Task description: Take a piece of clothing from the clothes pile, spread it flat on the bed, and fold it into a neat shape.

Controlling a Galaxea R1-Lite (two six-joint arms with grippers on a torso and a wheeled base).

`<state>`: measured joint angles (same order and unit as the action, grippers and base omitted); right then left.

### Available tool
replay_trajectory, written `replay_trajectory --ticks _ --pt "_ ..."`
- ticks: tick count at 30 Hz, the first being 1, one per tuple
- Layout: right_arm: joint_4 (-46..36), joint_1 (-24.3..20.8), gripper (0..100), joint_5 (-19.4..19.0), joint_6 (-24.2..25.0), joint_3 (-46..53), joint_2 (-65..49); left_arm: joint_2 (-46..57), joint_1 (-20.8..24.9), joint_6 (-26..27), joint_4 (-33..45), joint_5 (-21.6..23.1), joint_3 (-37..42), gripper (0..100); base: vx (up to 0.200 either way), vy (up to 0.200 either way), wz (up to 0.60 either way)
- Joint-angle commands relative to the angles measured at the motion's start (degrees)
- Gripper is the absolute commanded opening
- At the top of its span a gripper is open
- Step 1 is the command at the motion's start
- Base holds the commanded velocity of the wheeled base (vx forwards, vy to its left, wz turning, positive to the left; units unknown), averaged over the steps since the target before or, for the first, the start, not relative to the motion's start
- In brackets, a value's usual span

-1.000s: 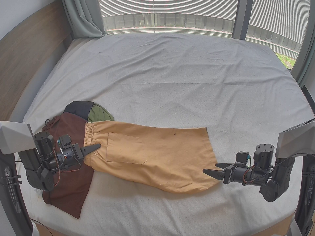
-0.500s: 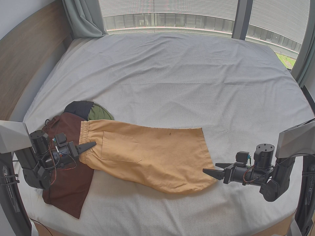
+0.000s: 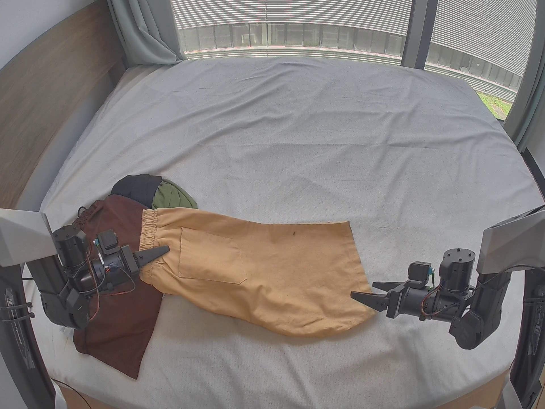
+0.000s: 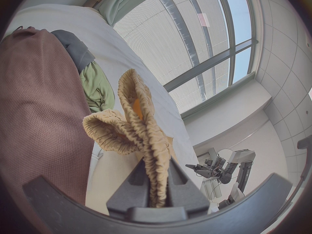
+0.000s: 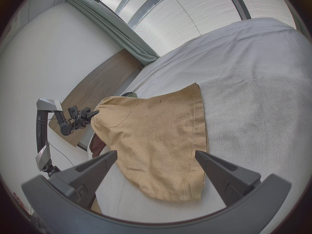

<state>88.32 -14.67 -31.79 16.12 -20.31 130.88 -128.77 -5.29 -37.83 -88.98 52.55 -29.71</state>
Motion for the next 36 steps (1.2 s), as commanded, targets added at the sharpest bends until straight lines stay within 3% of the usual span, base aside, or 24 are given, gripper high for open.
replay_trajectory --ticks 1,7,9,12,13,22,31,36 --pt "0.01 -0.01 100 -0.02 0.06 -0.08 -0.01 0.8 1.51 -0.05 -0.05 -0.26 0.18 0 0.0 0.0 0.0" --pt "0.01 -0.01 100 -0.02 0.06 -0.17 -0.1 0.89 4.41 0.39 -0.05 -2.1 0.18 0 0.0 0.0 0.0" --pt "0.01 -0.01 100 -0.02 -0.03 -0.17 -0.18 0.98 6.52 0.47 -0.05 -5.09 -0.09 0 0.0 0.0 0.0" --pt "0.01 0.08 100 -0.02 0.06 -0.17 -0.18 1.06 6.96 0.47 -0.05 -5.62 -0.09 0 0.0 0.0 0.0" --pt "0.01 0.08 100 -0.02 0.06 -0.08 -0.62 2.12 9.42 0.39 -0.05 -8.43 0.0 0 0.0 0.0 0.0" --pt "-0.08 0.34 100 -0.11 0.32 0.01 -2.91 3.0 13.55 0.03 -0.05 -12.48 -0.88 0 0.0 0.0 0.0" --pt "-0.08 0.16 100 -0.11 0.32 0.01 -3.0 2.29 16.36 -0.23 -0.05 -12.91 -2.64 0 0.0 0.0 0.0" --pt "-0.08 0.16 100 -0.11 0.32 0.01 -3.0 2.29 18.56 -4.01 -0.05 -13.0 -5.1 0 0.0 0.0 0.0"
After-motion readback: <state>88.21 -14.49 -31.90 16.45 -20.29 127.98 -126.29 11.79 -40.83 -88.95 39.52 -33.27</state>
